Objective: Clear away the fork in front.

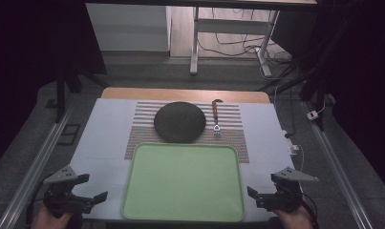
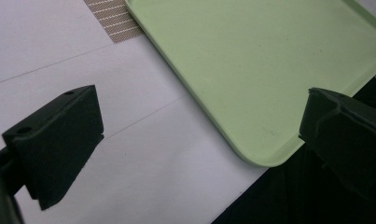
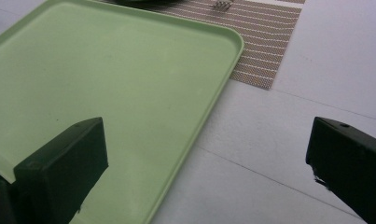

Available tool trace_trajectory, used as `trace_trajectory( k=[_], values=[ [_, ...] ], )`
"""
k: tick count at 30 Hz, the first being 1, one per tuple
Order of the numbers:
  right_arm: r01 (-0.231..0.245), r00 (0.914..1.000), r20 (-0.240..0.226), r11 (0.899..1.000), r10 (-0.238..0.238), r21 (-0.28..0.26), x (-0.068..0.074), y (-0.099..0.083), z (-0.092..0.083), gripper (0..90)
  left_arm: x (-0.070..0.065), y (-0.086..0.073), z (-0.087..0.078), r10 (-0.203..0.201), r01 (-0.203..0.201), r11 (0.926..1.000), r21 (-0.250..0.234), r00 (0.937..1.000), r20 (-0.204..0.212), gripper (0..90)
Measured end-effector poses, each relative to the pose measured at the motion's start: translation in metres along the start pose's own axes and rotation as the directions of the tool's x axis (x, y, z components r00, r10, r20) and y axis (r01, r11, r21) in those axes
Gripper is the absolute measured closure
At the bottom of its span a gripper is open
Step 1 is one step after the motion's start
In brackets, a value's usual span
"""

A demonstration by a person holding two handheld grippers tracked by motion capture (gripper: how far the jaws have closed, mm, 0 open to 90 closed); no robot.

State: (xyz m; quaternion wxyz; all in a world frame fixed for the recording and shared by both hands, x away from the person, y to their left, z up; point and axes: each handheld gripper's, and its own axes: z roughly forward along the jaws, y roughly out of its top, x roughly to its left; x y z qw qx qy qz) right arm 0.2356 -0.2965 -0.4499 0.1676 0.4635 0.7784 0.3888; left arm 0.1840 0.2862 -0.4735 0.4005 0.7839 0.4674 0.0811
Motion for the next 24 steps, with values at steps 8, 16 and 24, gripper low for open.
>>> trace_trajectory(
  k=[8, 16, 24],
  values=[
    [0.023, 0.9997, 0.001, 1.0, -0.023, 0.009, 0.0033, 0.0021, 0.0026, 0.0, 0.0, 0.0, 0.0, 0.0, 0.0, 1.0, 0.001, 1.0, 0.0, 0.0],
    [0.047, 0.9988, -0.013, 0.999, -0.047, -0.001, 0.0065, 0.0049, 0.0059, 0.0, 0.0, -0.0001, 0.0, 0.0, 0.0, 1.0, 0.001, 1.0, -0.001, 0.0],
    [0.077, 0.9967, -0.023, 0.997, -0.078, -0.021, 0.0084, 0.01, 0.0089, 0.0, 0.0, 0.0, 0.0004, -0.002, 0.002, 1.0, 0.004, 1.0, -0.003, 0.0]
  ],
)
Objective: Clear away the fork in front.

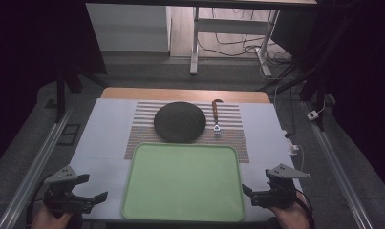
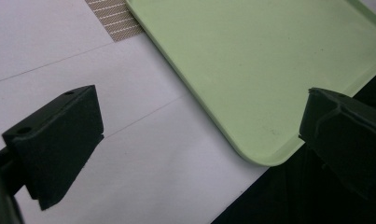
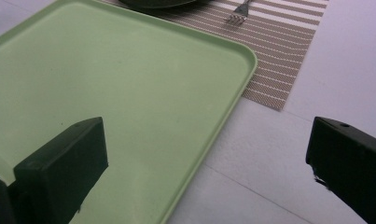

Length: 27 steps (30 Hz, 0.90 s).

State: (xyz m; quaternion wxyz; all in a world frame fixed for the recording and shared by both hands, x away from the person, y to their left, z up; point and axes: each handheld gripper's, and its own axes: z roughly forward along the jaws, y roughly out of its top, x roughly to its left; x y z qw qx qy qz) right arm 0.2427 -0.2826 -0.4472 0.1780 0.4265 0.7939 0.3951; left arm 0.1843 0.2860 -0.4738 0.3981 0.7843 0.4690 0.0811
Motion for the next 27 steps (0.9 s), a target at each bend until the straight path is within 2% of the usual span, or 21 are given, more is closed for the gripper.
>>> trace_trajectory(
  k=[4, 12, 17, 25, 27],
  values=[
    [-0.004, 0.9997, -0.024, 1.0, 0.004, 0.001, -0.002, 0.003, 0.002, 0.0, 0.0, 0.0, 0.0, 0.0, 0.0, 1.0, 0.002, 1.0, 0.0, 0.0],
    [-0.01, 0.9992, -0.038, 1.0, 0.011, 0.004, -0.005, 0.008, 0.008, 0.0, 0.0, 0.0, 0.0, 0.001, -0.001, 1.0, 0.004, 1.0, 0.0, 0.0],
    [0.024, 0.9994, -0.025, 1.0, -0.024, -0.006, -0.004, 0.012, 0.016, 0.0, 0.0, 0.0, 0.0, -0.002, 0.002, 1.0, 0.003, 1.0, 0.001, 0.0],
    [0.034, 0.9979, -0.056, 0.999, -0.032, 0.037, -0.006, 0.017, 0.026, 0.0, 0.0, 0.0, 0.001, -0.005, 0.005, 1.0, 0.005, 1.0, 0.001, 0.0],
    [0.019, 0.9979, -0.063, 0.999, -0.016, 0.038, -0.008, 0.02, 0.03, 0.0, 0.0, 0.0, 0.001, -0.004, 0.004, 1.0, 0.004, 1.0, 0.0, 0.0]
  ],
)
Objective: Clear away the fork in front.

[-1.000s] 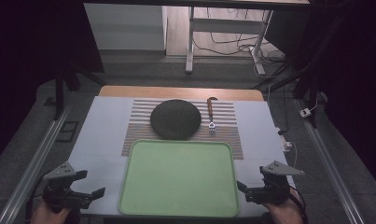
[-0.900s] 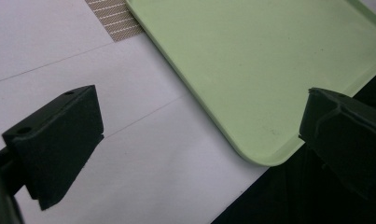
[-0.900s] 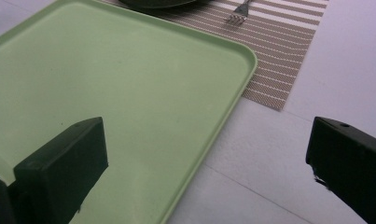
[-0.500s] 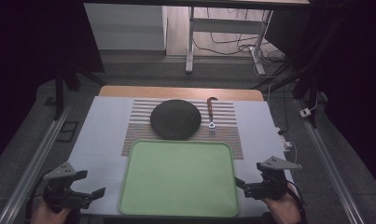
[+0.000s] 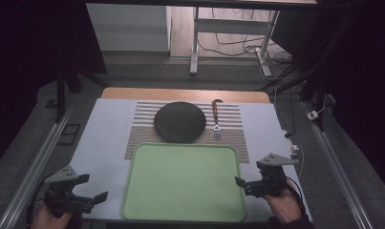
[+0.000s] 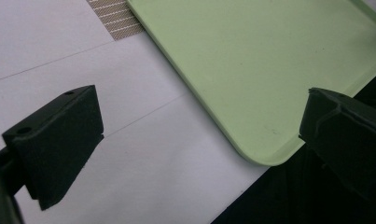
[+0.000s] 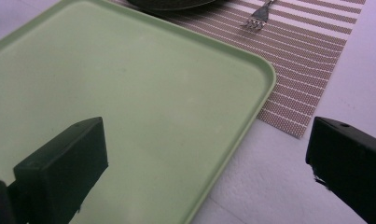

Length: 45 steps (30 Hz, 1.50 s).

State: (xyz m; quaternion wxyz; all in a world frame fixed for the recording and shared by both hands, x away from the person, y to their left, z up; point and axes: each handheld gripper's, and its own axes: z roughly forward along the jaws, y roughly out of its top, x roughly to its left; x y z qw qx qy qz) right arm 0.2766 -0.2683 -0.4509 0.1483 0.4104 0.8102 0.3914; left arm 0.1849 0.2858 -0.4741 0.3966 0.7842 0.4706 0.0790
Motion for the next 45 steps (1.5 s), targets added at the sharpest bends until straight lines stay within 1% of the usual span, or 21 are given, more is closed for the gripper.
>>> trace_trajectory(
  k=[1, 2, 5, 9, 13, 17, 20, 23, 27, 31, 33, 35, 39, 45],
  values=[
    [0.0, 1.0, 0.0, 1.0, 0.0, 0.0, 0.0, 0.0, 0.0, 0.0, 0.0, 0.0, 0.0, 0.0, 0.0, 1.0, 0.0, 1.0, 0.0, 0.0],
    [-0.012, 0.9999, -0.012, 1.0, 0.012, -0.009, -0.001, 0.003, 0.003, 0.0, 0.0, 0.0, 0.0, 0.0, 0.0, 1.0, -0.001, 1.0, 0.0, 0.0],
    [-0.015, 0.9998, -0.015, 1.0, 0.015, -0.007, -0.003, 0.005, 0.006, 0.0, 0.0, 0.0, 0.0, -0.002, 0.002, 1.0, -0.001, 1.0, -0.001, 0.0],
    [0.0, 0.9998, -0.021, 1.0, 0.0, -0.012, -0.005, 0.012, 0.013, 0.0, 0.001, 0.0, 0.0, -0.003, 0.003, 1.0, -0.001, 1.0, 0.001, 0.0],
    [0.008, 0.9996, -0.026, 1.0, -0.008, -0.005, -0.008, 0.019, 0.021, 0.0, 0.001, 0.0, 0.0, -0.002, 0.002, 1.0, -0.001, 1.0, 0.0, 0.0],
    [0.009, 0.9996, -0.026, 1.0, -0.009, 0.005, -0.01, 0.024, 0.027, 0.0, 0.001, 0.0, 0.0, -0.003, 0.003, 1.0, -0.002, 1.0, 0.0, 0.0],
    [0.018, 0.9995, -0.025, 1.0, -0.018, 0.007, -0.012, 0.029, 0.032, 0.0, 0.0, 0.0, 0.0, -0.002, 0.002, 1.0, -0.001, 1.0, 0.0, 0.0],
    [0.015, 0.9995, -0.026, 1.0, -0.015, 0.008, -0.014, 0.035, 0.038, 0.0, 0.001, 0.0, 0.0, -0.003, 0.003, 1.0, -0.001, 1.0, -0.001, 0.0],
    [0.024, 0.9996, -0.015, 1.0, -0.024, 0.015, -0.017, 0.042, 0.045, 0.0, 0.001, 0.0, 0.0, -0.003, 0.003, 1.0, -0.001, 1.0, 0.0, 0.0],
    [0.017, 0.9998, -0.013, 1.0, -0.017, 0.026, -0.02, 0.05, 0.055, 0.0, 0.001, 0.0, 0.0, -0.002, 0.002, 1.0, 0.0, 1.0, -0.001, 0.0],
    [0.017, 0.9998, -0.01, 0.999, -0.017, 0.029, -0.021, 0.052, 0.057, 0.0, 0.001, 0.0, 0.0, -0.003, 0.003, 1.0, -0.001, 1.0, -0.002, 0.0],
    [0.023, 0.9997, 0.0, 0.999, -0.023, 0.037, -0.023, 0.055, 0.061, 0.0, 0.001, 0.0, 0.0, -0.003, 0.003, 1.0, 0.0, 1.0, -0.001, 0.0],
    [0.016, 0.9997, 0.02, 0.999, -0.017, 0.039, -0.026, 0.06, 0.068, 0.0, 0.001, 0.0, 0.0, -0.003, 0.003, 1.0, 0.0, 1.0, 0.0, 0.0],
    [0.017, 0.9986, 0.05, 0.997, -0.02, 0.07, -0.033, 0.066, 0.083, 0.0, 0.001, 0.0, 0.0, -0.003, 0.003, 1.0, 0.0, 1.0, 0.0, 0.0]
  ],
)
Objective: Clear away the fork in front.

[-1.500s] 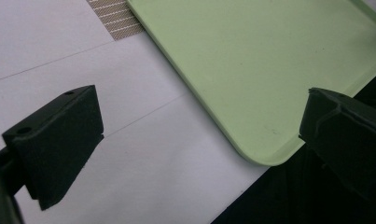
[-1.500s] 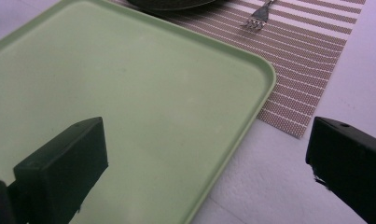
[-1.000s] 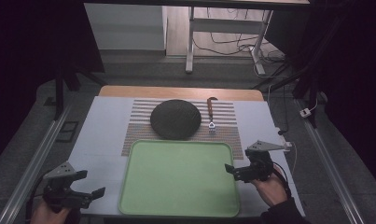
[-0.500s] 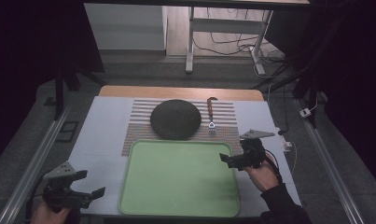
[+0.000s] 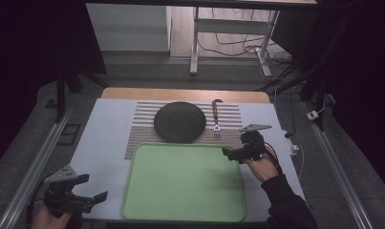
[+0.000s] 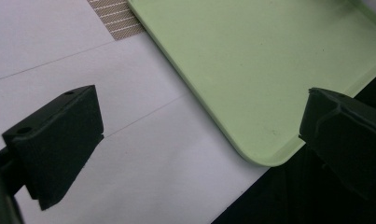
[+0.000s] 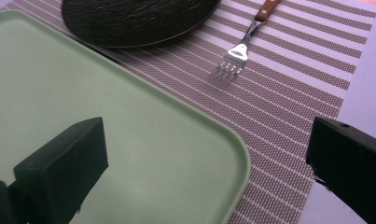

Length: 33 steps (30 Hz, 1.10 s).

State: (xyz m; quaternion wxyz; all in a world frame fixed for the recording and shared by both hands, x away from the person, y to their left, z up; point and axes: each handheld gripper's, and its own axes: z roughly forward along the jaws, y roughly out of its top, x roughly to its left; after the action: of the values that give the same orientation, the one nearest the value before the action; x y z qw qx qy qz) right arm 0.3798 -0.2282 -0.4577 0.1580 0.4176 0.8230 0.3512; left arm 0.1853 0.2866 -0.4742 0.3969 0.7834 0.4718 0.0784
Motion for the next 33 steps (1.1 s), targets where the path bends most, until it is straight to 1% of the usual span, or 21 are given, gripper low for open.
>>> trace_trajectory(
  k=[5, 8, 9, 10, 12, 14, 15, 16, 17, 21, 22, 23, 24, 25, 26, 29, 30, 31, 32, 33],
  values=[
    [0.002, 0.9996, 0.029, 1.0, -0.003, 0.024, -0.006, 0.007, 0.011, 0.0, 0.0, 0.0, 0.0, -0.001, 0.001, 1.0, 0.0, 1.0, 0.001, 0.0],
    [0.011, 0.9987, 0.048, 0.999, -0.014, 0.043, -0.011, 0.012, 0.019, 0.0, 0.0, 0.0, 0.0, -0.001, 0.001, 1.0, 0.0, 1.0, 0.001, 0.0],
    [0.025, 0.9975, 0.065, 0.998, -0.029, 0.057, -0.013, 0.015, 0.025, 0.0, 0.0, 0.0, 0.0, -0.002, 0.002, 1.0, 0.0, 1.0, 0.002, 0.0],
    [0.025, 0.9975, 0.065, 0.998, -0.029, 0.057, -0.013, 0.015, 0.025, 0.0, 0.0, 0.0, 0.0, -0.002, 0.002, 1.0, 0.0, 1.0, 0.002, 0.0],
    [0.043, 0.9956, 0.079, 0.996, -0.049, 0.072, -0.014, 0.019, 0.03, 0.0, 0.001, 0.0, 0.0, -0.003, 0.003, 1.0, 0.0, 1.0, 0.003, 0.0],
    [0.061, 0.993, 0.096, 0.995, -0.069, 0.083, -0.015, 0.022, 0.035, 0.0, 0.001, 0.0, 0.0, -0.003, 0.003, 1.0, 0.0, 1.0, 0.003, 0.0],
    [0.086, 0.9884, 0.116, 0.992, -0.097, 0.098, -0.016, 0.024, 0.041, 0.0, 0.001, 0.0, 0.0, -0.003, 0.003, 1.0, 0.0, 1.0, 0.004, 0.0],
    [0.086, 0.9884, 0.116, 0.992, -0.097, 0.098, -0.016, 0.024, 0.041, 0.0, 0.001, 0.0, 0.0, -0.004, 0.004, 1.0, 0.001, 1.0, 0.004, 0.0],
    [0.097, 0.9861, 0.124, 0.989, -0.111, 0.109, -0.016, 0.025, 0.044, 0.0, 0.001, 0.0, 0.0, -0.004, 0.004, 1.0, 0.001, 1.0, 0.004, 0.0],
    [0.156, 0.973, 0.149, 0.978, -0.176, 0.14, -0.016, 0.028, 0.054, 0.0, 0.001, 0.0, 0.0, -0.004, 0.004, 1.0, 0.001, 1.0, 0.006, 0.0],
    [0.173, 0.9686, 0.154, 0.974, -0.195, 0.148, -0.015, 0.029, 0.056, 0.0, 0.001, 0.0, 0.0, -0.004, 0.004, 1.0, 0.001, 1.0, 0.006, 0.0],
    [0.193, 0.9618, 0.166, 0.969, -0.218, 0.156, -0.015, 0.029, 0.059, 0.0, 0.001, 0.0, 0.0, -0.004, 0.004, 1.0, 0.001, 1.0, 0.005, 0.0],
    [0.227, 0.9487, 0.182, 0.958, -0.258, 0.178, -0.012, 0.031, 0.064, 0.0, 0.001, 0.0, 0.0, -0.004, 0.004, 1.0, 0.001, 1.0, 0.005, 0.0],
    [0.227, 0.9487, 0.182, 0.958, -0.258, 0.178, -0.012, 0.031, 0.064, 0.0, 0.001, 0.0, 0.0, -0.004, 0.004, 1.0, 0.002, 1.0, 0.005, 0.0],
    [0.248, 0.9401, 0.191, 0.951, -0.283, 0.185, -0.011, 0.031, 0.067, 0.4, 0.001, 0.0, 0.0, -0.004, 0.004, 1.0, 0.002, 1.0, 0.005, 0.0],
    [0.31, 0.9104, 0.212, 0.926, -0.355, 0.217, -0.006, 0.033, 0.074, 2.4, 0.001, 0.0, 0.0, -0.004, 0.004, 1.0, 0.003, 1.0, 0.005, 0.0],
    [0.345, 0.8918, 0.221, 0.909, -0.395, 0.232, -0.004, 0.033, 0.079, 5.8, 0.001, 0.0, 0.0, -0.004, 0.004, 1.0, 0.003, 1.0, 0.005, 0.0],
    [0.345, 0.8918, 0.221, 0.909, -0.395, 0.232, -0.004, 0.033, 0.079, 5.8, 0.001, 0.0, 0.001, -0.004, 0.004, 1.0, 0.003, 1.0, 0.006, 0.0],
    [0.379, 0.8708, 0.232, 0.892, -0.434, 0.246, -0.001, 0.035, 0.083, 8.1, 0.001, 0.0, 0.001, -0.004, 0.004, 1.0, 0.003, 1.0, 0.006, 0.0],
    [0.379, 0.8708, 0.232, 0.892, -0.434, 0.246, -0.001, 0.035, 0.083, 8.1, 0.001, 0.0, 0.001, -0.004, 0.004, 1.0, 0.003, 1.0, 0.006, 0.0]
  ],
)
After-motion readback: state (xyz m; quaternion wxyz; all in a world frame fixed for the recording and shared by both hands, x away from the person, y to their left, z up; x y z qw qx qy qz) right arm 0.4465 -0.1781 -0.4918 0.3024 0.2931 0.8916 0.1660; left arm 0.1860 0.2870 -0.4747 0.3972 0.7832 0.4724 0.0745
